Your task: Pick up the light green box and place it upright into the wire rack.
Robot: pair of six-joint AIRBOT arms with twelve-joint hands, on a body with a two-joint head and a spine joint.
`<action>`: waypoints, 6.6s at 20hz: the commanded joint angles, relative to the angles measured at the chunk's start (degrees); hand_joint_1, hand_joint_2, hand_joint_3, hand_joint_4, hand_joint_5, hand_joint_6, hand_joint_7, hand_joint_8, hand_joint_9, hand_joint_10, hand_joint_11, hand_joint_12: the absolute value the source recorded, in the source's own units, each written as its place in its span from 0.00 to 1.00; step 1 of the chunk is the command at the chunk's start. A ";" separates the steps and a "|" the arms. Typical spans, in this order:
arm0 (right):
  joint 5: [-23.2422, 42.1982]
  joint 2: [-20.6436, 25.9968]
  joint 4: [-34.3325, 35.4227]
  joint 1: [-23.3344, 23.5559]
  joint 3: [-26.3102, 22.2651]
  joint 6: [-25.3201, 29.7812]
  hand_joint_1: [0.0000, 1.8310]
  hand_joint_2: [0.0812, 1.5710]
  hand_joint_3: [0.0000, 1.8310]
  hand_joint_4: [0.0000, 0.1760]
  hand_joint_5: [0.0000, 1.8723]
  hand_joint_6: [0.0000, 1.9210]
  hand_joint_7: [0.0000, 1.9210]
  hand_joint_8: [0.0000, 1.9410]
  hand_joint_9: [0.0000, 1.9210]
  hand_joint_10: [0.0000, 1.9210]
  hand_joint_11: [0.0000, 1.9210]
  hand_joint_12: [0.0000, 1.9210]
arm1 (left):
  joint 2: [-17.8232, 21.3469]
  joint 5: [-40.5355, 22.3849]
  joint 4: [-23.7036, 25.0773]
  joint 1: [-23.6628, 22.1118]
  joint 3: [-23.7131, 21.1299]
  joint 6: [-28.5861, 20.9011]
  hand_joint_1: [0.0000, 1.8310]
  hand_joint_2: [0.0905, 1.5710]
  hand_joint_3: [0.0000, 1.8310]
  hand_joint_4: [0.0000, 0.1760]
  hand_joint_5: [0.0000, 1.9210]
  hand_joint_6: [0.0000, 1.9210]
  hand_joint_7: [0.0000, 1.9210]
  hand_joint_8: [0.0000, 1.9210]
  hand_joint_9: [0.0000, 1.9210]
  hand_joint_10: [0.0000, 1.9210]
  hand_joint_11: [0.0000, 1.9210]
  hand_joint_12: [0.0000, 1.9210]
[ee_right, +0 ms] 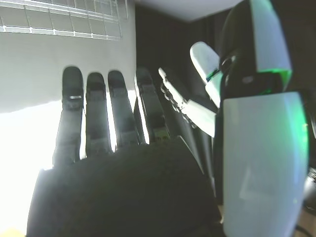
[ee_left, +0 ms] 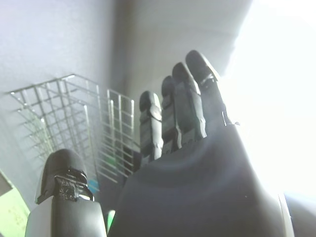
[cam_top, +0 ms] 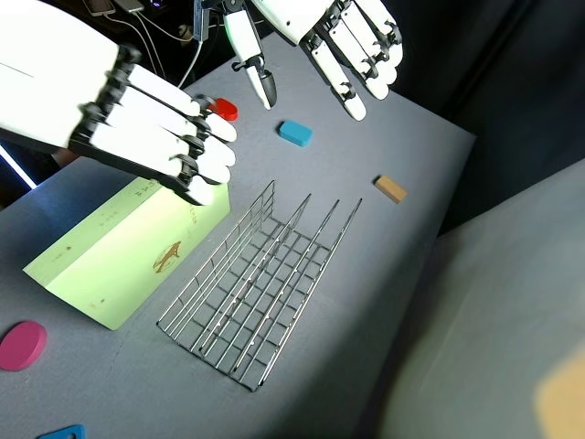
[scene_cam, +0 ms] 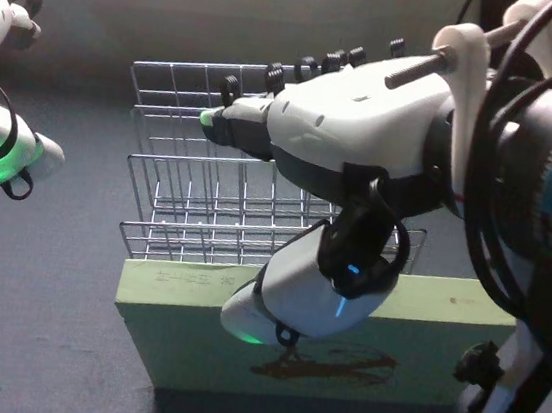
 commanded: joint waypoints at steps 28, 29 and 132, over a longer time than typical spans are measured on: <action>1.54 -5.92 -3.95 -7.76 6.21 -0.94 0.40 0.59 0.00 0.18 0.06 0.01 0.05 0.01 0.04 0.01 0.00 0.31 | 3.53 -3.94 5.93 -0.25 -0.27 -1.88 0.10 0.71 0.00 0.43 0.13 0.00 0.09 0.00 0.11 0.00 0.00 0.37; 1.55 -5.90 -3.95 -7.69 6.21 -1.09 0.42 0.59 0.00 0.13 0.09 0.01 0.08 0.01 0.06 0.01 0.00 0.35 | 3.53 -3.93 5.85 -0.26 -0.27 -1.90 0.10 0.71 0.00 0.43 0.13 0.00 0.09 0.00 0.11 0.00 0.00 0.37; 11.52 -15.84 -19.06 -10.01 25.24 -0.72 0.74 0.72 0.00 0.00 0.44 0.54 0.48 0.58 0.45 0.72 0.39 0.78 | 3.54 -4.77 1.33 -1.08 -0.50 -1.09 0.15 0.70 0.00 0.39 0.15 0.00 0.11 0.00 0.11 0.00 0.00 0.34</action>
